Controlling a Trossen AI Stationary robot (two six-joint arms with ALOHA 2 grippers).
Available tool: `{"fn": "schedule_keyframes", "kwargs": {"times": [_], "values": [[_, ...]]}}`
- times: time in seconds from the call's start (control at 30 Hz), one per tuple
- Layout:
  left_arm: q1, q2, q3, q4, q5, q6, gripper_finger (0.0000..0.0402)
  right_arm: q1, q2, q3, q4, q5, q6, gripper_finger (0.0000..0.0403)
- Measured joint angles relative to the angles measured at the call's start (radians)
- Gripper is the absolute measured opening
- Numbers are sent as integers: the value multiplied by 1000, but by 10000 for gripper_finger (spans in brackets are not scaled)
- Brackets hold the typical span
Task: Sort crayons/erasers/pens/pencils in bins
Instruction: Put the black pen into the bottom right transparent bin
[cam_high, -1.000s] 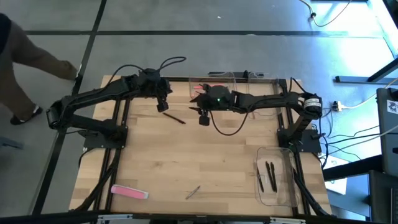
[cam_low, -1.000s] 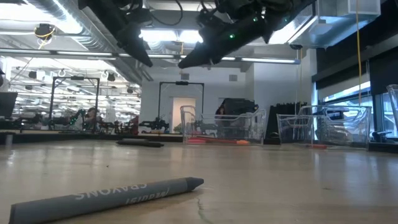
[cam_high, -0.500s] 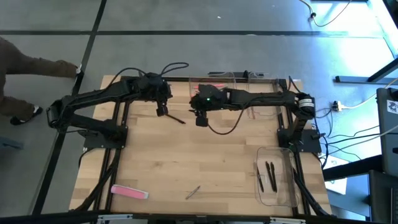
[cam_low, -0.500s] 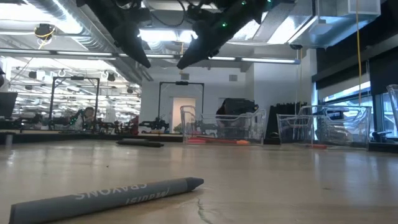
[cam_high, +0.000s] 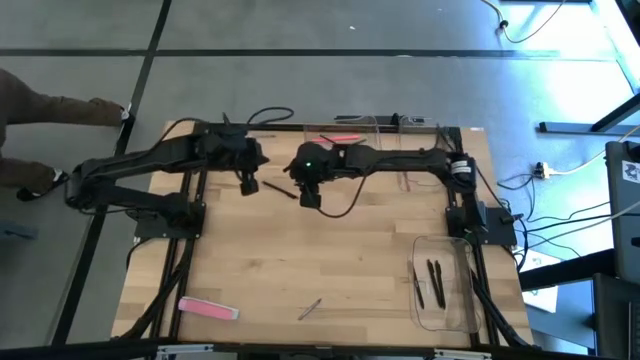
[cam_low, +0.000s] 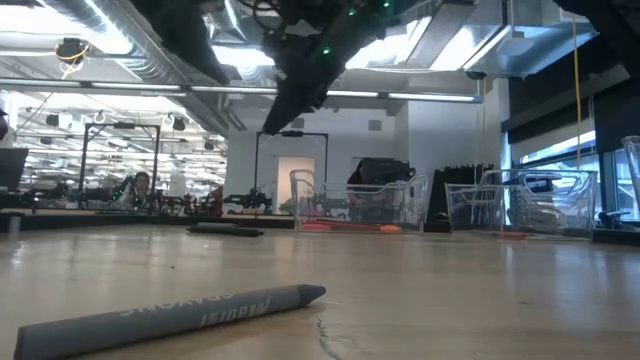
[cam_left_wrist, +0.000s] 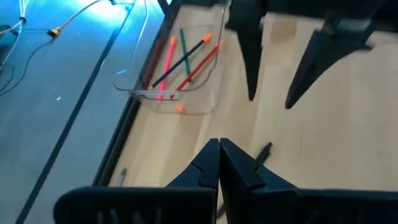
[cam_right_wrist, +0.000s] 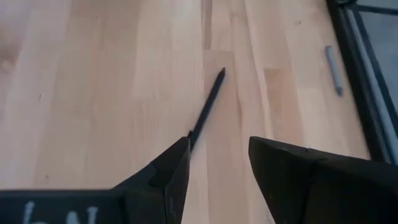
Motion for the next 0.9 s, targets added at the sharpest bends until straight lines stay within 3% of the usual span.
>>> {"fn": "schedule_keyframes", "kwargs": {"times": [0.2,0.4,0.67,0.9], "values": [[-40,-61,0,-66,-45,-43,1,20,125,104,-25,73,37,168],[-69,-99,0,-131,-98,-69,2,24,232,192,-42,72,102,168],[-80,-114,0,-172,-101,-76,1,24,301,201,-21,68,213,168],[-80,-114,0,-173,-101,-75,2,24,354,201,-7,69,217,168]]}}
